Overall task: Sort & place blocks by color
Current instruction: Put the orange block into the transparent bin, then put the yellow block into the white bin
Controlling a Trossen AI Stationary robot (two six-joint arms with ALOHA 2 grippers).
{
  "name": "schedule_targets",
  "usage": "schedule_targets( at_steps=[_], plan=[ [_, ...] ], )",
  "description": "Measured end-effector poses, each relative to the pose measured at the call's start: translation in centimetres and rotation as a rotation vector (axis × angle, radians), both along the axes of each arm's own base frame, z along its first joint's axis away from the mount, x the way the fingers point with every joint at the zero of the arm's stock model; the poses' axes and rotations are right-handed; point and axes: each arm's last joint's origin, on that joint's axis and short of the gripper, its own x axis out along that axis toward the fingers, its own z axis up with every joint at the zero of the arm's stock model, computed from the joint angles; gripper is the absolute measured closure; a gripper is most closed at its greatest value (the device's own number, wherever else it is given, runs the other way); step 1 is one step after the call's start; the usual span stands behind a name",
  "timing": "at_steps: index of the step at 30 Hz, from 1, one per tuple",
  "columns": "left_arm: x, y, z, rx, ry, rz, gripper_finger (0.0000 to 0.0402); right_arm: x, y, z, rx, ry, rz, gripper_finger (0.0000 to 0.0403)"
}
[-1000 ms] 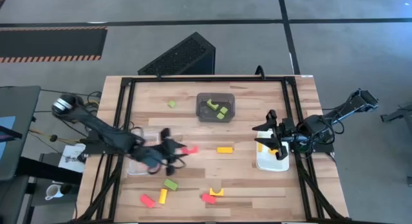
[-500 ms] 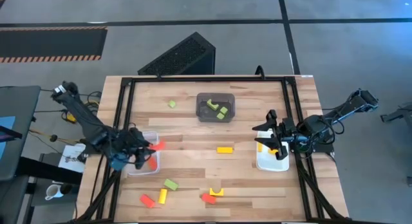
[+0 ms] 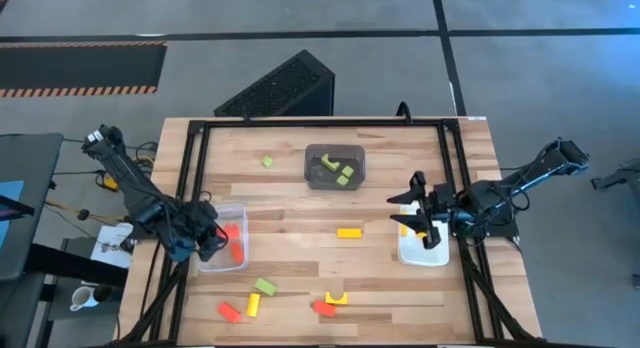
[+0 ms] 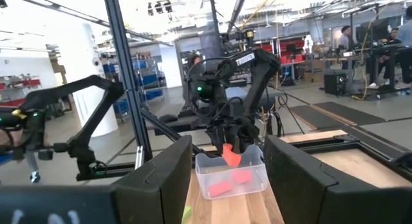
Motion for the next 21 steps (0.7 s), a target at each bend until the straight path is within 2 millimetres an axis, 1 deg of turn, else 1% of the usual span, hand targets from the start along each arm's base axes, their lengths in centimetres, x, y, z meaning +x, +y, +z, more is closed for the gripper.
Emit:
schedule_targets(
  at_steps=[4,11,17,21],
  plan=[
    [0.4,-0.4,-0.4,0.030,0.020,0.023,0.0287,0.1,0.1,0.0,0.004,-0.001,0.002,0.0189],
    [1.4,-1.7,-2.0,0.089,0.129,0.059,0.0250,0.1,0.0,0.0,0.008,-0.002,0.002,0.0189],
    [2.0,-2.7,-3.5,0.111,0.254,0.079,0.0202,0.1,0.0,0.0,0.009,-0.003,0.002,0.0189],
    [2.3,-3.0,-3.9,0.099,0.281,0.071,0.0165,0.1,0.0,0.0,0.009,-0.003,0.003,0.0189]
  ],
)
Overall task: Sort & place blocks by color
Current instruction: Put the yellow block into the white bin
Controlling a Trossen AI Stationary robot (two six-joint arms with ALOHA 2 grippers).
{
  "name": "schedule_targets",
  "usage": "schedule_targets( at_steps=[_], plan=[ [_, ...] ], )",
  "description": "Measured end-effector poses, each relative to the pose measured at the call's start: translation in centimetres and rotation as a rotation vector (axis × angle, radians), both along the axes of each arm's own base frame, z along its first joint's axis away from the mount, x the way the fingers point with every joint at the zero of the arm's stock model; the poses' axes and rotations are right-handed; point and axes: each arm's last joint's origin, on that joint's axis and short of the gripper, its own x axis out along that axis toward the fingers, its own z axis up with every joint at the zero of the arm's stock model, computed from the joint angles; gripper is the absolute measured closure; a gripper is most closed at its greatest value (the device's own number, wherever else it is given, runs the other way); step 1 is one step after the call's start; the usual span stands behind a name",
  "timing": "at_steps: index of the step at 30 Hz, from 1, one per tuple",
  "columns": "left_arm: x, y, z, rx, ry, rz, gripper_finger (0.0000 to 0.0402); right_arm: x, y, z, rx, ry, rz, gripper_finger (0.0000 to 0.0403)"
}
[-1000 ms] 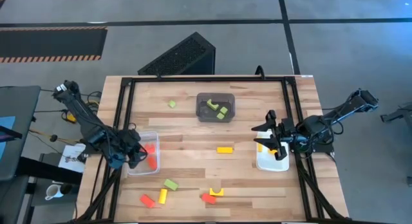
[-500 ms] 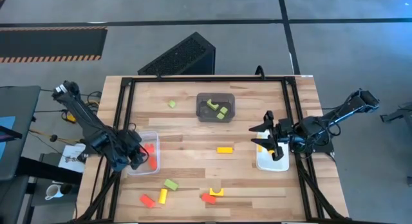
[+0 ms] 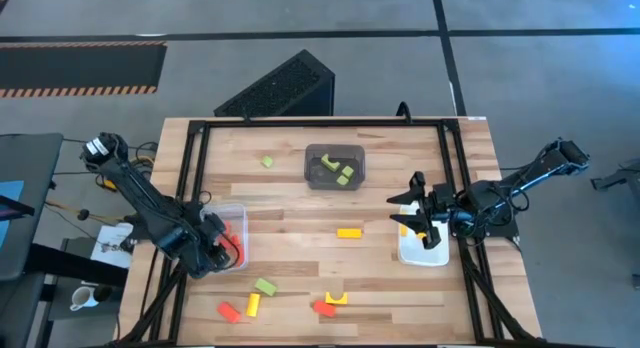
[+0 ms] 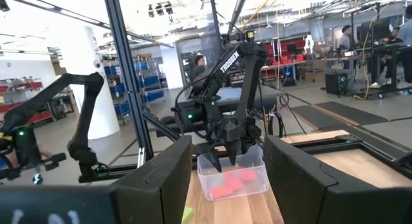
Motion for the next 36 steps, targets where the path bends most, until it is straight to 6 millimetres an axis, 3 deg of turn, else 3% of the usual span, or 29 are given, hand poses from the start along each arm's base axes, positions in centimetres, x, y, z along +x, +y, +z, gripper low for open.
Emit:
schedule_targets(
  at_steps=[4,9,14,19,24,28,36],
  plan=[
    [0.0,0.0,0.4,-0.018,-0.036,-0.031,0.0138,0.0,0.0,0.0,0.002,0.000,0.000,0.0189],
    [-0.2,0.7,1.3,0.017,-0.157,-0.034,0.0133,0.3,-0.1,-0.3,0.007,0.027,-0.076,0.0189],
    [0.9,0.4,3.3,0.064,-0.486,-0.110,0.0145,1.2,-0.1,-1.3,-0.015,0.093,-0.158,0.0189],
    [2.7,-0.9,6.2,0.229,-0.857,-0.202,0.0157,2.7,-0.5,-2.7,-0.043,0.168,-0.209,0.0190],
    [4.5,-2.2,8.1,0.374,-1.008,-0.328,0.0169,4.1,-1.3,-3.5,-0.021,0.315,-0.206,0.0203],
    [6.4,-3.2,8.0,0.390,-1.065,-0.368,0.0180,5.2,-1.7,-4.0,-0.041,0.468,-0.220,0.0221],
    [11.3,-4.4,5.4,0.367,-1.123,-0.553,0.0201,7.8,-1.3,-6.4,-0.116,0.717,-0.198,0.0231]
  ],
)
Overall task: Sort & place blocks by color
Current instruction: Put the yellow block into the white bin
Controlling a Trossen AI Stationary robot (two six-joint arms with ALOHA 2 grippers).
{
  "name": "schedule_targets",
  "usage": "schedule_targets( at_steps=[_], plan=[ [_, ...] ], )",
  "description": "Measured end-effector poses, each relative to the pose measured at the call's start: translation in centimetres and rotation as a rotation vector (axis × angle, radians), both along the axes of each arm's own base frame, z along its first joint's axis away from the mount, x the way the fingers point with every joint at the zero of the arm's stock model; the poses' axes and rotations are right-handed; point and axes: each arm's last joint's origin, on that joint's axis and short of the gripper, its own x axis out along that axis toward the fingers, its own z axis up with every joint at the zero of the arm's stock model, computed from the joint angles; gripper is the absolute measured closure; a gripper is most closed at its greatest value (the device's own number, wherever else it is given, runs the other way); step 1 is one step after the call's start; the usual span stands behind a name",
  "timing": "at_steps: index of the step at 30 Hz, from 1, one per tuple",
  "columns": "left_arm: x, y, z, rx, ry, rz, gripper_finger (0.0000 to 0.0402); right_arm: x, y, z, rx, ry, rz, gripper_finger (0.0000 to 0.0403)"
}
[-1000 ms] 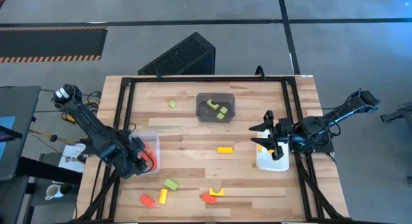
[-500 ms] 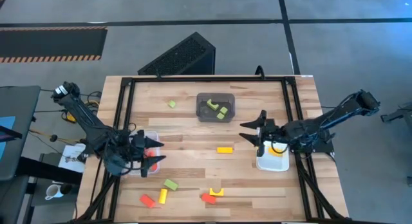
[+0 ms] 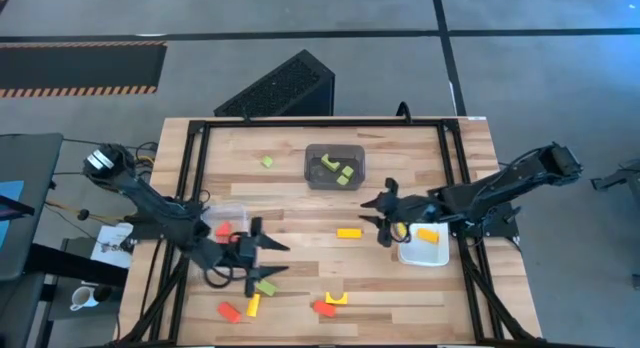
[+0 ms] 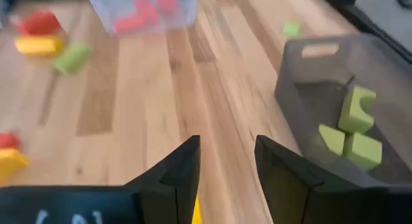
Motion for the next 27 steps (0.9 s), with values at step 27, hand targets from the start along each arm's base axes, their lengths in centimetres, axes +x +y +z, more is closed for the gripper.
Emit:
schedule_targets(
  at_steps=[27],
  plan=[
    [3.8,1.8,-1.2,-0.028,-0.098,-0.153,0.0214,8.3,0.9,-9.0,0.037,0.582,0.088,0.0131]
  ],
)
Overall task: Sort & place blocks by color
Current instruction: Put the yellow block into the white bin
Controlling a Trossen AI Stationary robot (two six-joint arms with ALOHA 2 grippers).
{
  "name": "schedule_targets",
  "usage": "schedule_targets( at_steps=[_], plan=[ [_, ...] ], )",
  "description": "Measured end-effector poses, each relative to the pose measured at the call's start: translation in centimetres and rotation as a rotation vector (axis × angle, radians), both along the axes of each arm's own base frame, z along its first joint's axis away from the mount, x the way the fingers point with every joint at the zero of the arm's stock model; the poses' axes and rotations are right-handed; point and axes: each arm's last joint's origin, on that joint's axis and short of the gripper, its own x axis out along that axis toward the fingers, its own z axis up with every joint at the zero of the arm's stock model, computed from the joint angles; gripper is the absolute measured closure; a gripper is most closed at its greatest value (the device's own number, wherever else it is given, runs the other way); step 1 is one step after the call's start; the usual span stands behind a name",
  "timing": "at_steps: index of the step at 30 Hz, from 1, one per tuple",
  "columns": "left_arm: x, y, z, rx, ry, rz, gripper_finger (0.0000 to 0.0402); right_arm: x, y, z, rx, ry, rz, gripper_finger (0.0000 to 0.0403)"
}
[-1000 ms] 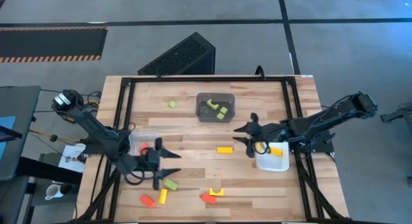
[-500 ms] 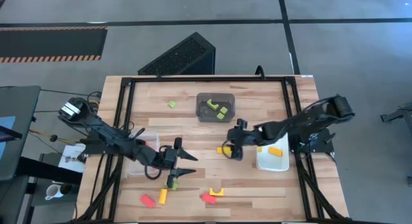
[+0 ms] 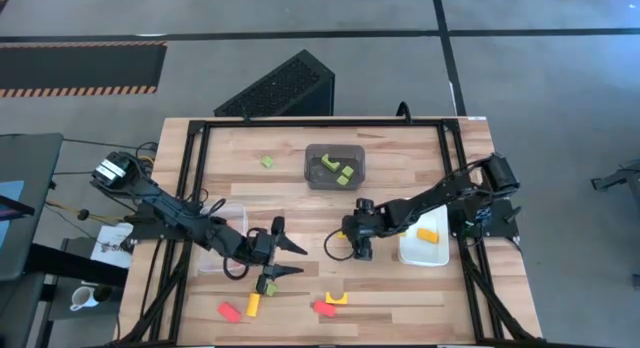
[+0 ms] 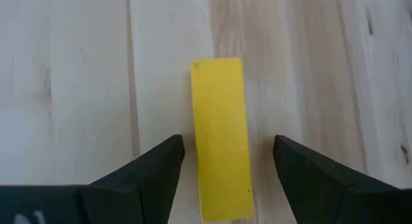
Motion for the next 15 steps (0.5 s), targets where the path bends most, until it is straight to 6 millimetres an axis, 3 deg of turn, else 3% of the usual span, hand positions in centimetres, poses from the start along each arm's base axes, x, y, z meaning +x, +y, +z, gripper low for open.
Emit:
schedule_targets(
  at_steps=[4,8,12,15],
  plan=[
    [0.0,0.0,0.0,0.000,0.000,0.003,0.0214,-0.1,-0.2,-0.9,0.009,0.049,-0.018,0.0138],
    [0.0,0.0,0.0,0.001,0.001,0.007,0.0214,-0.3,-0.3,-0.4,-0.012,0.039,-0.027,0.0189],
    [0.0,0.0,-0.1,0.002,0.008,0.015,0.0214,-1.3,0.0,1.8,-0.067,-0.003,-0.028,0.0279],
    [0.0,0.0,-0.1,0.000,0.007,0.015,0.0214,-1.6,0.3,5.1,-0.067,-0.141,-0.036,0.0323]
  ],
)
